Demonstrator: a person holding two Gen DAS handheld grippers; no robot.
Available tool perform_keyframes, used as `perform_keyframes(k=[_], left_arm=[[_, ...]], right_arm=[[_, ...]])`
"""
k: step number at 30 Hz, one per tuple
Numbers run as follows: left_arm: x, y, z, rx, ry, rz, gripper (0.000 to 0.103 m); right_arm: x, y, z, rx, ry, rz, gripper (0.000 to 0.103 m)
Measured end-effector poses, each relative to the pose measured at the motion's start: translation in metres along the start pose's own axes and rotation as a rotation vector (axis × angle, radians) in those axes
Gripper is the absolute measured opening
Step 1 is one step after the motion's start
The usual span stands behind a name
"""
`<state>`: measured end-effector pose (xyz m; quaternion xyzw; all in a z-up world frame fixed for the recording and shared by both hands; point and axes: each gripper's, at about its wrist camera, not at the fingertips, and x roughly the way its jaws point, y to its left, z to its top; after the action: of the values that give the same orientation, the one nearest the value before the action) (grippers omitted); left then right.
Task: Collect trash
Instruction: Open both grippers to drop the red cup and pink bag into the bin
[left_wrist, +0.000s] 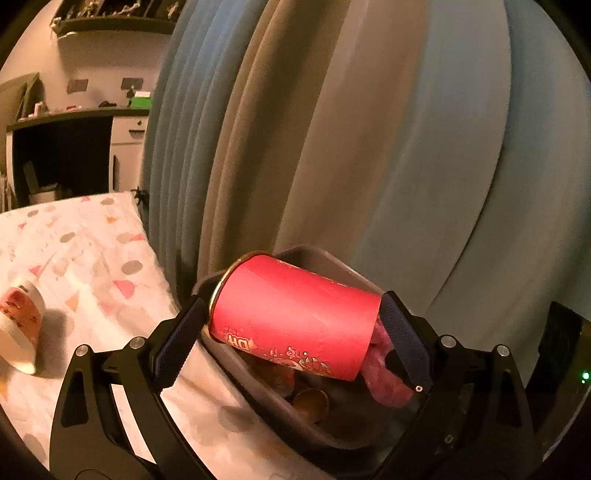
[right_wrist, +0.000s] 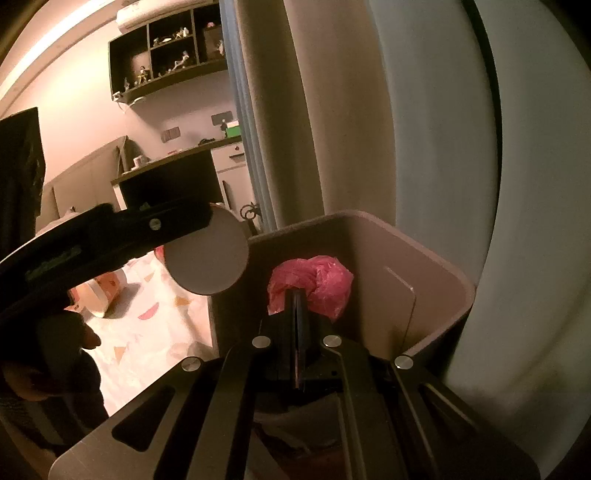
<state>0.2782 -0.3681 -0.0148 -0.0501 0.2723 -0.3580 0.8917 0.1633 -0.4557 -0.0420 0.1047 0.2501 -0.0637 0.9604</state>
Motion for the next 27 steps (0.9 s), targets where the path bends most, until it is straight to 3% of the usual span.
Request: perform_keyframes(k=[16, 18, 20, 24, 27], left_arm=[[0.032, -0.004, -0.012, -0.026, 0.069, -0.020, 0.094], [0.036, -0.005, -0.013, -0.023, 0.080, -0.018, 0.094], [0.039, -0.007, -0.016, -0.018, 0.092, -0.014, 0.094], [0.041, -0.006, -0.019, -0.024, 0.112, -0.018, 0.095], [0.033, -0.002, -0.019, -0.047, 0.101, -0.020, 0.097]], right_arm=[[0.010, -0.014, -0.009, 0.020, 0.039, -0.009, 0.003], [0.007, -0.014, -0.011, 0.022, 0.034, -0.020, 0.013], [0.001, -0.018, -0.012, 0.029, 0.021, -0.040, 0.035], [-0.010, -0.026, -0.013, 0.047, 0.000, -0.072, 0.038], [-0.019, -0.030, -0.012, 0.048, -0.022, -0.101, 0.046]])
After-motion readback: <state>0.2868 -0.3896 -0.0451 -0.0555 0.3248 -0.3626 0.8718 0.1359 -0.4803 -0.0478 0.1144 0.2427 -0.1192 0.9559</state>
